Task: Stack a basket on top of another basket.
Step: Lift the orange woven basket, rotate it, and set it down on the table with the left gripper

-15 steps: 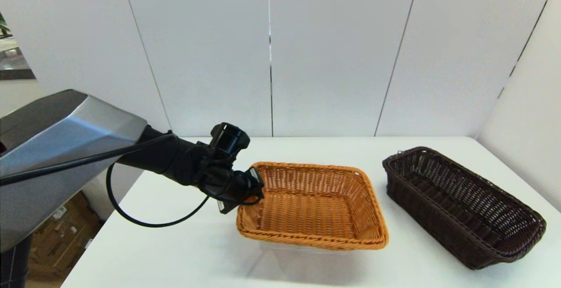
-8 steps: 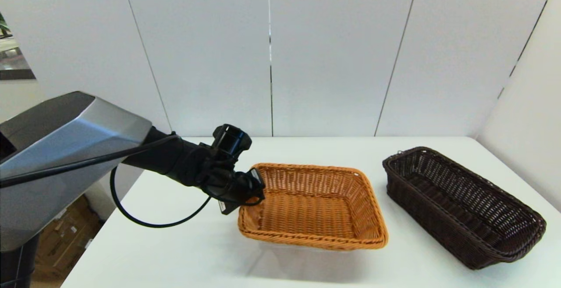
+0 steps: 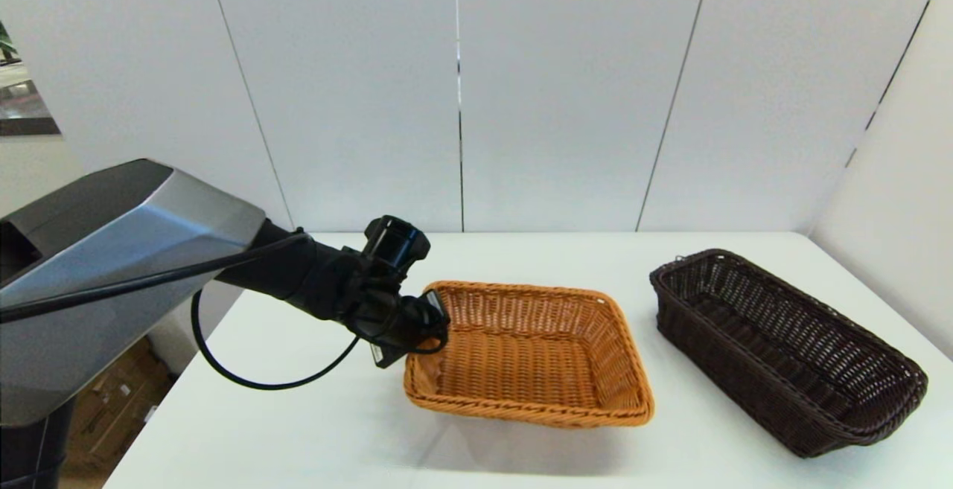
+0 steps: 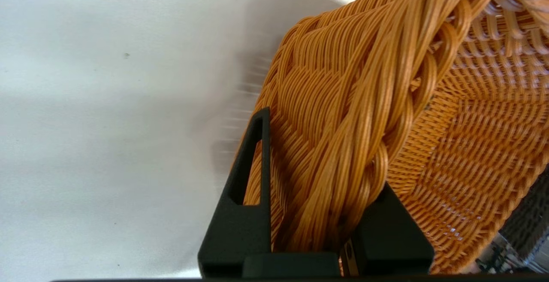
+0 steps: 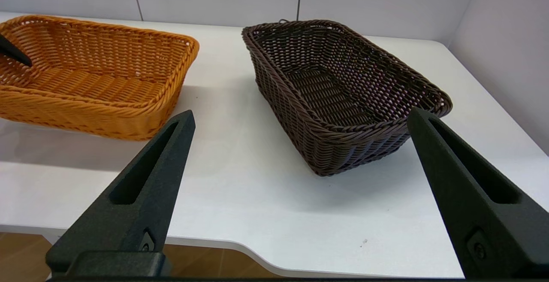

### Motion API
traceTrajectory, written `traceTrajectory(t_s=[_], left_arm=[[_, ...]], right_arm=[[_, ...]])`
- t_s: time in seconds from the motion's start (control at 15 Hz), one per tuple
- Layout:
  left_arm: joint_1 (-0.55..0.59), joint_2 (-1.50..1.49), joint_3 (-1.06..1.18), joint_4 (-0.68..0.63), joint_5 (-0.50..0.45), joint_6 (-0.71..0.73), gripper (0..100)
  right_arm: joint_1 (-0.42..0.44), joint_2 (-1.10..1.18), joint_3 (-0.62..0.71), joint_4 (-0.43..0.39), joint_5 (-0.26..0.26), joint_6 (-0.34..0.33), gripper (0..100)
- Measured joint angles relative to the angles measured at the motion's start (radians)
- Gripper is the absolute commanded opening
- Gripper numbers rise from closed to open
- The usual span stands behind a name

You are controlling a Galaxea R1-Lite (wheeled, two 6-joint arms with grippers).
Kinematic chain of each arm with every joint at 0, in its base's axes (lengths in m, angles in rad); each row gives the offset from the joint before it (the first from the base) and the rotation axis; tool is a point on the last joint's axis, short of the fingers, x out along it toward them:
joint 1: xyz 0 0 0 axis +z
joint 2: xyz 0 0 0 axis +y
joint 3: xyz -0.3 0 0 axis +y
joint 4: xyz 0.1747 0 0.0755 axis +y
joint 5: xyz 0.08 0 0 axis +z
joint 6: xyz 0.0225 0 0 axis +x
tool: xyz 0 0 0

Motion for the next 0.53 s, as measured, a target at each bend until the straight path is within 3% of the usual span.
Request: traceTrajectory(t_s=[0.53], left_arm=[[0.000, 0.003, 0.006, 0.003, 0.007, 0.000, 0]], right_arm=[[0.000, 0.000, 0.000, 0.000, 0.000, 0.000, 100]])
